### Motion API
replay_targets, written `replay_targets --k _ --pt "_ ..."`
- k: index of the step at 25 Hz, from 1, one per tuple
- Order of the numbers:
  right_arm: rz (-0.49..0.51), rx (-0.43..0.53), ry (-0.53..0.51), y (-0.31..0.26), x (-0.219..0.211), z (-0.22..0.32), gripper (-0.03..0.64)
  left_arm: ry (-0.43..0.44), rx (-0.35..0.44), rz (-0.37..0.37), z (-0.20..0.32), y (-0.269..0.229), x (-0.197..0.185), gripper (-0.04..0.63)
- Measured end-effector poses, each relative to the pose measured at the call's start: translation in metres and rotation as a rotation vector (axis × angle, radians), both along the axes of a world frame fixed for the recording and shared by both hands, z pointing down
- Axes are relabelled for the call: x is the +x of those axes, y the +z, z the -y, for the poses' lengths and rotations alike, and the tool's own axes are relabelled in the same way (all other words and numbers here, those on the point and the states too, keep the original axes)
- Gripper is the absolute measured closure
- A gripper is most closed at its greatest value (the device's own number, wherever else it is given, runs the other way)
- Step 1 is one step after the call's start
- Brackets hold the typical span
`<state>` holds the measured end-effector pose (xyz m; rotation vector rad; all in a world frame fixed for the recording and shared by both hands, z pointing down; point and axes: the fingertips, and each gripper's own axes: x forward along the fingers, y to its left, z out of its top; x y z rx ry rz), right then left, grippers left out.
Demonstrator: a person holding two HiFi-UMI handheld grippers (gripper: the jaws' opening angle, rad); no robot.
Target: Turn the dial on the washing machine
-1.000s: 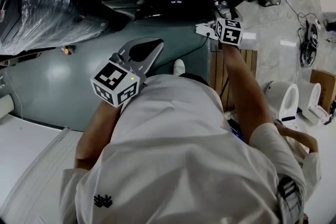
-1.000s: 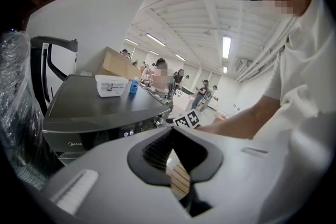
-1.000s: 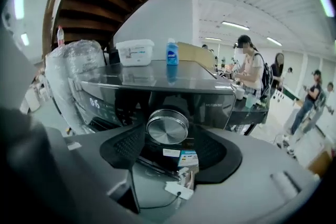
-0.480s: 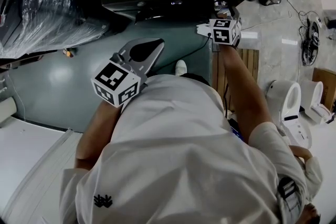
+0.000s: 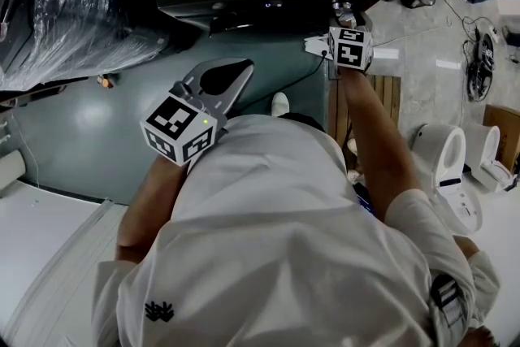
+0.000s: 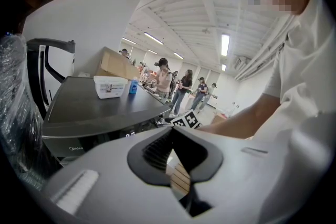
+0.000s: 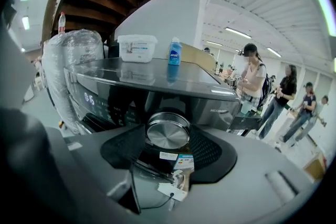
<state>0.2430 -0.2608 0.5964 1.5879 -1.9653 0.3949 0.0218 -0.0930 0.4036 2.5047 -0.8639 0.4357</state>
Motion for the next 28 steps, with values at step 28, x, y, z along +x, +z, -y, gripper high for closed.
replay_targets --k 28 --pt "-0.066 0.015 -0.072 0.003 -0.008 -0.004 0.333 0.03 -0.004 -0.004 0.002 0.001 0.004 0.54"
